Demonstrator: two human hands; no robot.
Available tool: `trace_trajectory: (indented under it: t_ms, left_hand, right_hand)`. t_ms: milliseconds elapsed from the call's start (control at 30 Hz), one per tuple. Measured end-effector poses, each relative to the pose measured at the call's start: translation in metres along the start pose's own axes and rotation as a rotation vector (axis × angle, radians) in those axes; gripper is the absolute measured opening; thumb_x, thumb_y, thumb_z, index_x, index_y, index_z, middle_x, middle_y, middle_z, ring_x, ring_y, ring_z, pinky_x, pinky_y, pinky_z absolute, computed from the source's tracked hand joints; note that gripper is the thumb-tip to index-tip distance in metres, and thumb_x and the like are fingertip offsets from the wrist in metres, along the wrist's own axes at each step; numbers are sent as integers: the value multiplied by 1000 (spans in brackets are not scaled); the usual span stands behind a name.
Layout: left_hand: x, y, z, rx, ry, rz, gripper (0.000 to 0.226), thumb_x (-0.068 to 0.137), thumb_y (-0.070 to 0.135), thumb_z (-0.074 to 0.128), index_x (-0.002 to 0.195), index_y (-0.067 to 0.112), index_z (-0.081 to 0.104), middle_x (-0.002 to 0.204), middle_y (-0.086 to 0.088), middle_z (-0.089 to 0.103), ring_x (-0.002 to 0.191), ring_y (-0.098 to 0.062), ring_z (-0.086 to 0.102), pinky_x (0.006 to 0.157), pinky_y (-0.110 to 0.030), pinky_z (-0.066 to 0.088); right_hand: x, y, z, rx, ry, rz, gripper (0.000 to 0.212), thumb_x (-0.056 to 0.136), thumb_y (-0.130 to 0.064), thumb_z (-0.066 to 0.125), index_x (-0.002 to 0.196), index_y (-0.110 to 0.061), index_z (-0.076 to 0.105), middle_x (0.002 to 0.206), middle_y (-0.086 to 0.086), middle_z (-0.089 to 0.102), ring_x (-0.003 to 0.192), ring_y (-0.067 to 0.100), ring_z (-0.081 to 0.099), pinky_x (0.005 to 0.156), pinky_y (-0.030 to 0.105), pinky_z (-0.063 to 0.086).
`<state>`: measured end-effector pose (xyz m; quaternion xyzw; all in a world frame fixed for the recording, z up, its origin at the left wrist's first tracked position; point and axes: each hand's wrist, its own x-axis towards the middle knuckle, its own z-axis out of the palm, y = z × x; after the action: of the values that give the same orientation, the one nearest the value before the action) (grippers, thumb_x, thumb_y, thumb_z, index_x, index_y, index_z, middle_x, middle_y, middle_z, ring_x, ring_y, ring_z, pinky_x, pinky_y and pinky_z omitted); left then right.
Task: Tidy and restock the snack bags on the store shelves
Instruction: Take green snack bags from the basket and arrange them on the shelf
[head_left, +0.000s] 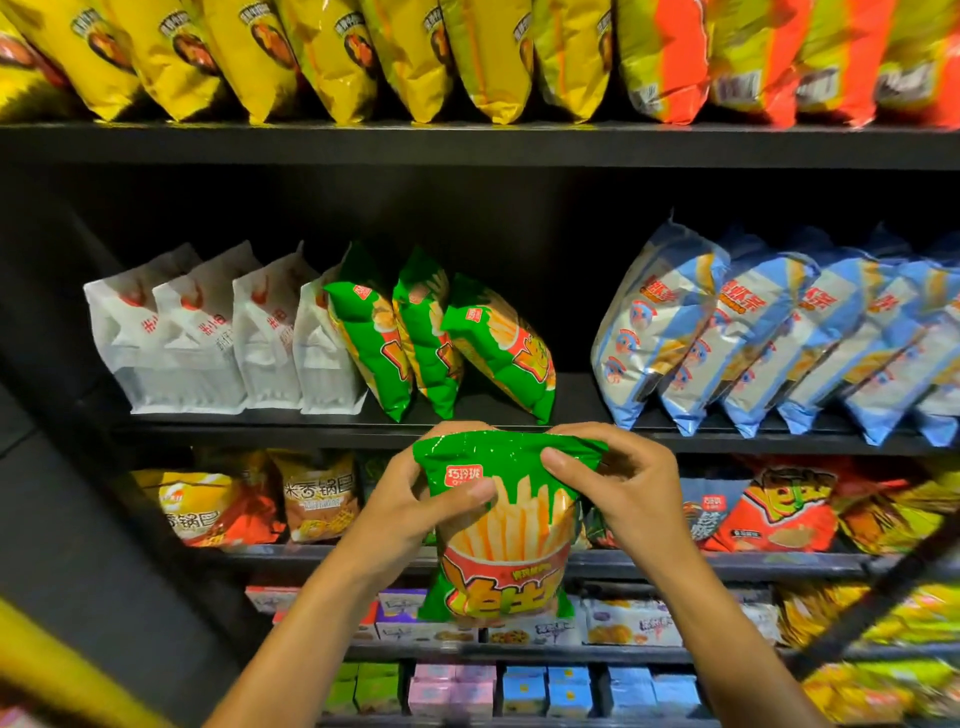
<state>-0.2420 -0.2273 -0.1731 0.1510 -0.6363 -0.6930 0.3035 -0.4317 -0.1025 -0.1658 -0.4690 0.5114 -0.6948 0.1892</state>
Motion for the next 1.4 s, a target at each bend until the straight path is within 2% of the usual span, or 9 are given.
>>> trace_trajectory:
  t_ms: [67,167,400,600,733,867,1100,1300,1400]
  left_hand:
    - [-2,2,0,-37,-58,1,48,82,20,76,127,9,64,120,-19,71,110,-31,70,89,-35,58]
    - [-4,1,4,-13,-19,26,40,82,19,77,121,12,71,117,-19,73,109,-32,71,90,-35,57]
    - [-12,-7,9,83,-52,62,31,94,9,66,125,11,71,121,-14,73,116,-32,69,94,-37,56]
    - [-17,-5,14,53,-20,10,33,100,24,60,127,8,68,123,-14,73,116,-33,69,93,-38,57]
    - [-18,-10,18,-34,-2,-57,28,99,35,62,119,19,74,118,-13,74,109,-29,71,91,-38,59]
    - [-19,-12,22,-80,15,-113,27,98,30,54,110,28,78,112,-12,76,103,-24,73,86,-33,60]
    - [-14,-17,25,-81,78,-122,28,99,27,49,111,22,74,113,-13,76,103,-24,73,79,-29,60]
    - [-9,-20,33,-3,47,-124,31,102,28,46,110,32,76,115,-11,76,106,-24,73,81,-29,59]
    - [-3,-22,39,52,56,-86,27,106,31,48,113,31,74,116,-12,75,109,-27,72,85,-35,59]
  right_hand:
    - [-4,0,-2,-6,-8,-4,14,78,-11,80,92,-11,80,92,4,80,87,16,75,76,26,58]
    - [-9,4,-6,-10,-44,3,13,81,-9,79,94,-10,79,97,5,79,92,17,74,79,28,58]
    - [-9,3,-18,-113,-307,62,21,89,-13,70,108,-13,80,113,0,72,112,19,67,92,28,53]
    - [-20,-3,-15,-116,-261,-39,21,91,-11,71,107,-16,82,108,-3,71,107,20,67,87,27,55]
    - [-22,3,-15,-189,-271,-92,20,92,-6,70,109,-10,81,109,1,71,107,24,68,90,30,54]
    - [-22,6,-20,-220,-293,-119,21,91,-5,69,109,-10,81,109,-1,70,107,23,68,89,31,55]
    - [-28,8,-25,85,-188,204,27,98,-28,60,113,-18,81,119,6,76,116,22,70,94,27,56]
    - [-29,9,-28,10,-39,291,45,97,-36,52,98,0,79,100,14,79,101,28,75,100,38,55]
    - [-28,19,-37,26,-54,355,48,99,-41,49,118,-6,75,119,10,76,115,22,71,109,40,50]
